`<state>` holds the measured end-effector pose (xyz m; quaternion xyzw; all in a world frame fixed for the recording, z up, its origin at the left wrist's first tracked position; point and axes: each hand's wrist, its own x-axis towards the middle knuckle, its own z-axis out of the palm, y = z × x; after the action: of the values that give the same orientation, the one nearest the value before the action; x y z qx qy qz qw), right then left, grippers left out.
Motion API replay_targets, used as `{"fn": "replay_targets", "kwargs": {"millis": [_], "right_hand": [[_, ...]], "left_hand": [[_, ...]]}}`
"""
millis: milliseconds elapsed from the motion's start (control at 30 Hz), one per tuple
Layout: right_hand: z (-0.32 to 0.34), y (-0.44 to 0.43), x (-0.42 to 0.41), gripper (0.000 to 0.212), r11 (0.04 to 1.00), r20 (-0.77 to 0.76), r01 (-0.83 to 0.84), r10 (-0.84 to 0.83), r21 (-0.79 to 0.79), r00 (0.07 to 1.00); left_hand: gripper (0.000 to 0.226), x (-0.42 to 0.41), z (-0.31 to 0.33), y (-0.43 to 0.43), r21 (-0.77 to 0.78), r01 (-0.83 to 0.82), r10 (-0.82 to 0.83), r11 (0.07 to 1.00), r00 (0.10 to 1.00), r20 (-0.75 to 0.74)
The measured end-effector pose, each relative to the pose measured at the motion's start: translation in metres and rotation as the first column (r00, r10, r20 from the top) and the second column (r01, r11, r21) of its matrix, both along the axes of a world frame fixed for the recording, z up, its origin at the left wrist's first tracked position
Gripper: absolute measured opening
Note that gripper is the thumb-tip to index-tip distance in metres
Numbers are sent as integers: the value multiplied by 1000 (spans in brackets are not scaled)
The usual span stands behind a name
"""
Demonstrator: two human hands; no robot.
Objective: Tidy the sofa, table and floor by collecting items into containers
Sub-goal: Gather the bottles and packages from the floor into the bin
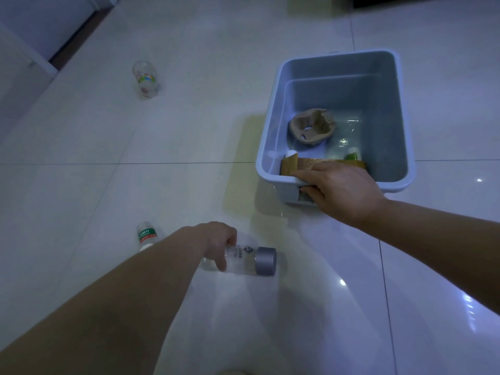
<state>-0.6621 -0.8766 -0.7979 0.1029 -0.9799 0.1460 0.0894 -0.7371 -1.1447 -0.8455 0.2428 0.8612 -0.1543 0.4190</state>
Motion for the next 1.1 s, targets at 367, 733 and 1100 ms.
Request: {"fn": "replay_targets", "kwargs": {"millis": [367,733,1100], "right_hand": [[0,-2,-3,24,1000,26,26,-26,12,999],[2,-7,-4,24,1000,52,27,-27,11,998],[2,-4,-2,34,999,39,14,-12,-41,999]], "left_hand": [[66,-24,23,-8,292,-449,524,844,806,-274],[33,-47,44,26,827,-562,922,-7,316,223],[26,-56,105,123,902,-373,844,-218,392,366]]}}
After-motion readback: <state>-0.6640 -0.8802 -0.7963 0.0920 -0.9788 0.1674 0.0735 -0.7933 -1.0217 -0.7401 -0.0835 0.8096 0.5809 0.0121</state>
